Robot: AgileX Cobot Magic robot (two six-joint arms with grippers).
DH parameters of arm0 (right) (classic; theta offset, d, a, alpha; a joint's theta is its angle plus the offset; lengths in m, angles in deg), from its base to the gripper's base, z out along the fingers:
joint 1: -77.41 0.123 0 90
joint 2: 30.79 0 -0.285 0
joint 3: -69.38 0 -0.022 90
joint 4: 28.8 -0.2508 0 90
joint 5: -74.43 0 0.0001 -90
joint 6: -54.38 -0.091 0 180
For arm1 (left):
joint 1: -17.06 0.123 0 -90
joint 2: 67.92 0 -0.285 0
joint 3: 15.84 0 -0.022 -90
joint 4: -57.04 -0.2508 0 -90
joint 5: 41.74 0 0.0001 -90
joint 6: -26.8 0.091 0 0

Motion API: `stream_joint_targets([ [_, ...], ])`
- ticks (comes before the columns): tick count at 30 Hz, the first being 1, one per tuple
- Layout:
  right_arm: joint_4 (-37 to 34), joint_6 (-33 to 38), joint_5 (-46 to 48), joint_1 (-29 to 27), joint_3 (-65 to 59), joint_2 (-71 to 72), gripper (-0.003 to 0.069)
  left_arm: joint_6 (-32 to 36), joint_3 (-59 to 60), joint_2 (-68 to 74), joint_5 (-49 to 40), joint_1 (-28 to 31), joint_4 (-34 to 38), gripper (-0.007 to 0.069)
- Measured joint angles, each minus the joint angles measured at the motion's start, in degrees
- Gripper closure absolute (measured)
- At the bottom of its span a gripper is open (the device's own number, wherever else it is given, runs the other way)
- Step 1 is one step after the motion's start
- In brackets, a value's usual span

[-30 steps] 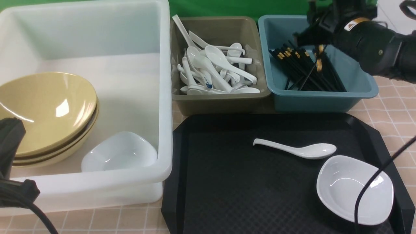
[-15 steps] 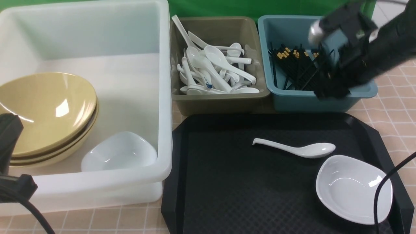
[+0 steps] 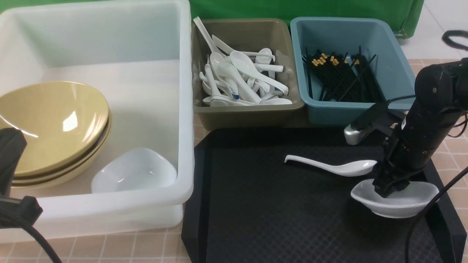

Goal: On brown table put chopsticks spoon bowls plates into blue grey white boxes.
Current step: 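Reach for and grasp the small white dish on the black tray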

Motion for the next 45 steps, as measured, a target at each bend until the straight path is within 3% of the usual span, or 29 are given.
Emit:
stream_joint_targets([
  [1, 0.0, -0.1, 0.1, 0.0, 0.1, 0.0, 0.0242, 0.0, 0.0, 0.0, 0.0, 0.0, 0.0, 0.0623],
  [5, -1.1, -2.1, 3.6, 0.0, 0.4, 0.1, 0.0395, 0.0, 0.0, 0.0, 0.1, 0.0, 0.0, 0.0623],
  [7, -1.4, -2.4, 6.5, 0.0, 0.0, 0.7, 0.0551, 0.0, 0.0, 0.0, 0.2, 0.0, 0.0, 0.0623],
  [10, -1.5, -2.5, 7.3, 0.0, -0.4, 2.7, 0.0617, 0.0, 0.0, 0.0, 0.2, 0.0, 0.0, 0.0623],
  [15, -1.8, -2.6, 7.1, 0.0, -0.3, 7.7, 0.0622, 0.0, 0.0, 0.0, 0.2, 0.0, 0.0, 0.0623],
  [22, -1.9, -11.7, 6.5, 0.0, -0.5, 11.4, 0.0596, 0.0, 0.0, 0.0, 0.1, 0.0, 0.0, 0.0623],
  [25, -4.7, -14.4, 6.1, 0.0, -1.0, 11.4, 0.0477, 0.0, 0.0, 0.0, 0.2, 0.0, 0.0, 0.0623],
  [26, -4.7, -14.4, 6.0, 0.0, -1.0, 11.4, 0.0468, 0.0, 0.0, 0.0, 0.2, 0.0, 0.0, 0.0623],
  [28, -6.9, -14.3, 4.0, 0.0, -2.9, 11.4, 0.0349, 0.0, 0.0, 0.0, 0.2, 0.0, 0.0, 0.0623],
  [29, -7.0, -14.3, 4.0, 0.0, -3.2, 11.4, 0.0349, 0.0, 0.0, 0.0, 0.2, 0.0, 0.0, 0.0623],
  [30, -7.5, -14.3, 1.7, 0.0, -5.9, 11.4, 0.0278, 0.0, 0.0, -0.1, 0.2, 0.0, 0.0, 0.0623],
  [34, -8.9, -14.6, -3.0, 0.0, -12.0, 11.2, 0.0217, 0.0, 0.0, -1.5, 0.2, 0.0, 0.0, 0.0623],
  [36, -11.7, -13.7, -4.5, 0.0, -14.9, 11.0, 0.0239, 0.0, 0.0, -2.9, 0.2, 0.0, 0.0, 0.0623],
  [38, -14.8, -11.2, -5.5, 0.0, -16.3, 10.9, 0.0320, 0.0, 0.0, -4.3, 0.1, 0.0, 0.0, 0.0623],
  [40, -17.5, -9.7, -5.2, 0.0, -16.2, 11.3, 0.0447, 0.0, 0.0, -6.4, 0.0, 0.0, -0.1, 0.0623],
  [45, -19.1, -8.1, -0.2, 0.0, -12.8, 16.4, 0.0579, 0.0, 0.0, -13.5, -0.6, 0.0, -0.8, 0.0623],
])
